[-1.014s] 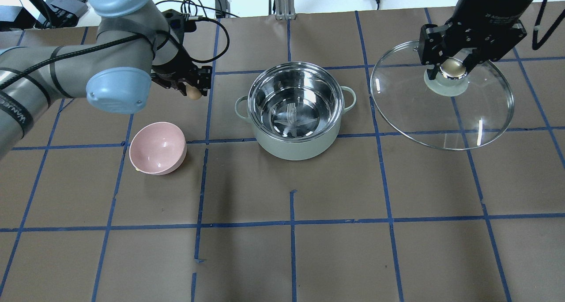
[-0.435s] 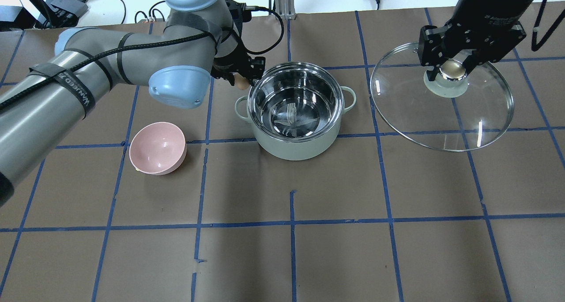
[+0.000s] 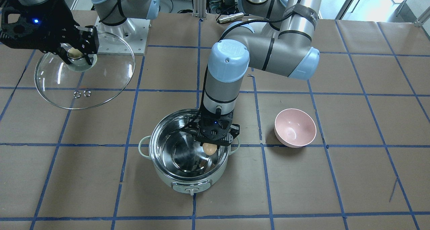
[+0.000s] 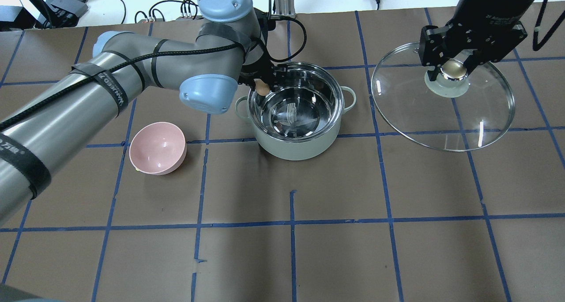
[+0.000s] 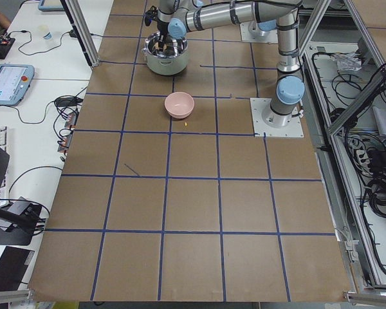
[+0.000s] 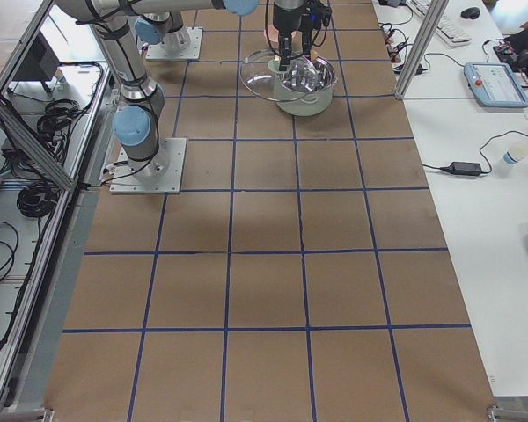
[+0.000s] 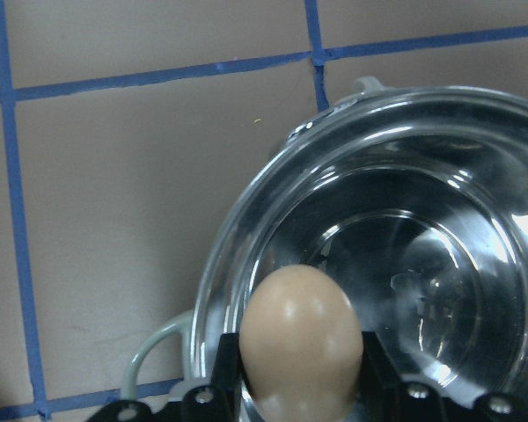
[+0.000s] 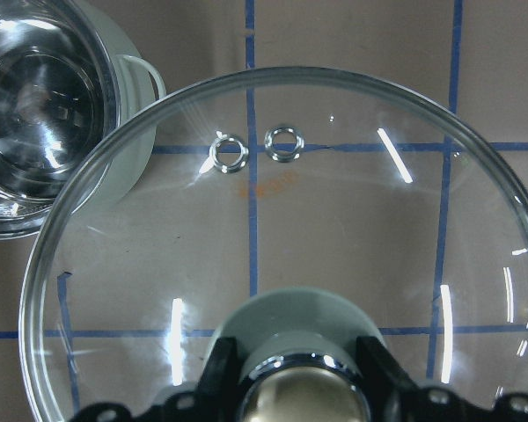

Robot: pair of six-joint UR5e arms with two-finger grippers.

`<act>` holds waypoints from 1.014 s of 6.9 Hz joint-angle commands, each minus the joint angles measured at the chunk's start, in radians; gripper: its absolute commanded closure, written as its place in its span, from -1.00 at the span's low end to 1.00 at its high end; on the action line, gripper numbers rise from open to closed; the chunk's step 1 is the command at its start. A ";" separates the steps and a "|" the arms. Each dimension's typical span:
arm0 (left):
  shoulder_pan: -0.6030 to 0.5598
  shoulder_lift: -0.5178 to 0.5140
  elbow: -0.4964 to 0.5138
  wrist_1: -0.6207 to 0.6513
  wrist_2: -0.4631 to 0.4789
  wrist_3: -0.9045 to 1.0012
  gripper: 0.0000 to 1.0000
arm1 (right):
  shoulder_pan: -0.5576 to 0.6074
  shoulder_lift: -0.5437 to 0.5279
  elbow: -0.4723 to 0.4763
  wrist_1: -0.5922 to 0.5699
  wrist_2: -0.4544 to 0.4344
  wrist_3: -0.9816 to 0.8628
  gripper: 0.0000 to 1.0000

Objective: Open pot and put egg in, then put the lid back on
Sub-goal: 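Lower the egg into the pot and open the left gripper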

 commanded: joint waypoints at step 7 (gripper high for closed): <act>-0.011 -0.016 0.007 0.018 0.010 0.014 -0.73 | 0.000 0.000 -0.001 -0.001 0.001 -0.002 0.91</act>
